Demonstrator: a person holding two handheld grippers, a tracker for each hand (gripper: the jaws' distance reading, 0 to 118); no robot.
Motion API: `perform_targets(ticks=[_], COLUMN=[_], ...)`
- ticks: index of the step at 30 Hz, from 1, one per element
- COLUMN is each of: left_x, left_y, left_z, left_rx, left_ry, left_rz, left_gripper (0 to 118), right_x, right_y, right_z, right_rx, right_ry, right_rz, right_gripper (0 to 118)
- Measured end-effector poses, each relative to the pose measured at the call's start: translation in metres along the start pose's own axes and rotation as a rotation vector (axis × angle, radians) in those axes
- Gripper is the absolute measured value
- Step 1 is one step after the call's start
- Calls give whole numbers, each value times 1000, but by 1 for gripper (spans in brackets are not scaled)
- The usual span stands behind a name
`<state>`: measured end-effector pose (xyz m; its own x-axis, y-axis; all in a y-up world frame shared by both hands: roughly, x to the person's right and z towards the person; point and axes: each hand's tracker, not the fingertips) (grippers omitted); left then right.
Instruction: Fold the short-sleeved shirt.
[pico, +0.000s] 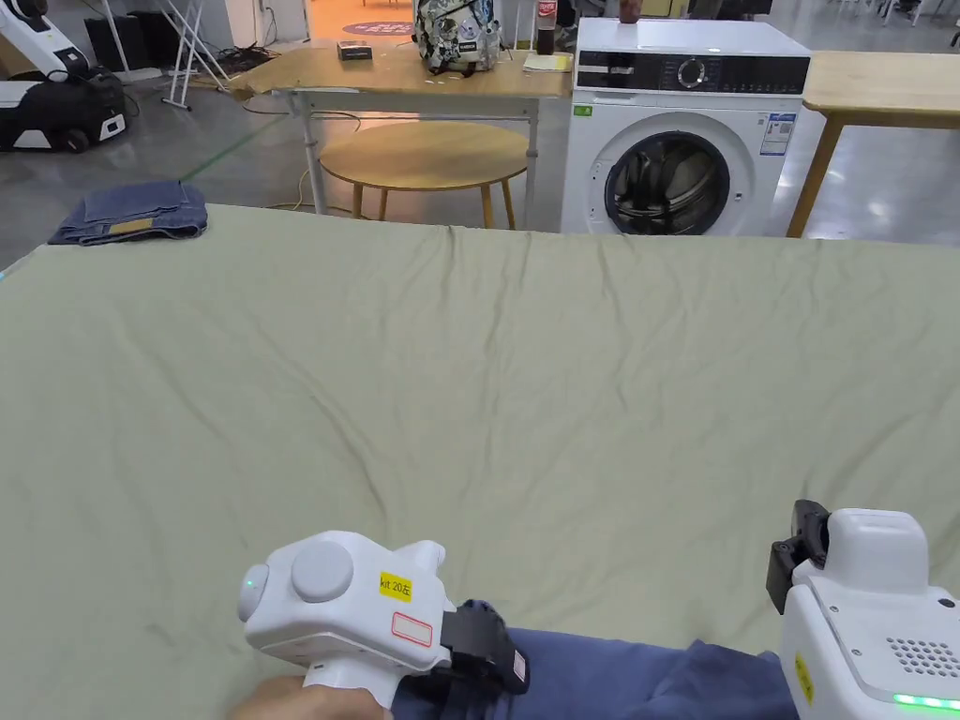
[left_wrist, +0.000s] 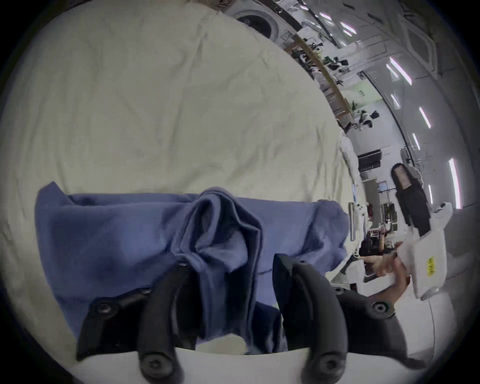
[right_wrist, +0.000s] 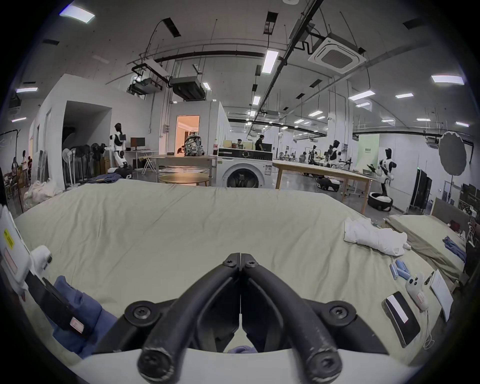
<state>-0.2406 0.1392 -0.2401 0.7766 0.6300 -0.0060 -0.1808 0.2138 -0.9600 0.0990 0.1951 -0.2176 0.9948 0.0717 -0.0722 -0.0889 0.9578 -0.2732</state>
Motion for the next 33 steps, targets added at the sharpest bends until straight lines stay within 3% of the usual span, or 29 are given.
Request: perform_targets(ticks=[4,7,11,15,21,24,27,33], left_x=[0,15,1,-23,-17,-14,-15,-9], left_y=[5,-4,-2,3,-10,-21,-25,-15], left_z=[29,58,50,14,-37,-57,-66,-65], left_rx=[52,125,145,120,51,-6,5,-8], left_ry=[-97,-128,-46,-12,-189,-162,-224,-135], left_rz=[-22,-38,-18,0,54,45,89,5], left_gripper=[44,14,6,5,5,4,0,0], right_x=[1,3,5,6,8,9,10,9], right_y=[1,1,-1,-4,-8,-10,-11,-10], right_z=[3,5,6,7,7,6,6,7], right_rx=[2,2,-5,-9,-24,-29,-32,-31], right_ry=[1,-2,-4,-6,-9,-12,-14,-10], right_rz=[1,-6,-14,-18,-19,-21,-22,-9], right_gripper=[0,0,0,0,0,0,0,0])
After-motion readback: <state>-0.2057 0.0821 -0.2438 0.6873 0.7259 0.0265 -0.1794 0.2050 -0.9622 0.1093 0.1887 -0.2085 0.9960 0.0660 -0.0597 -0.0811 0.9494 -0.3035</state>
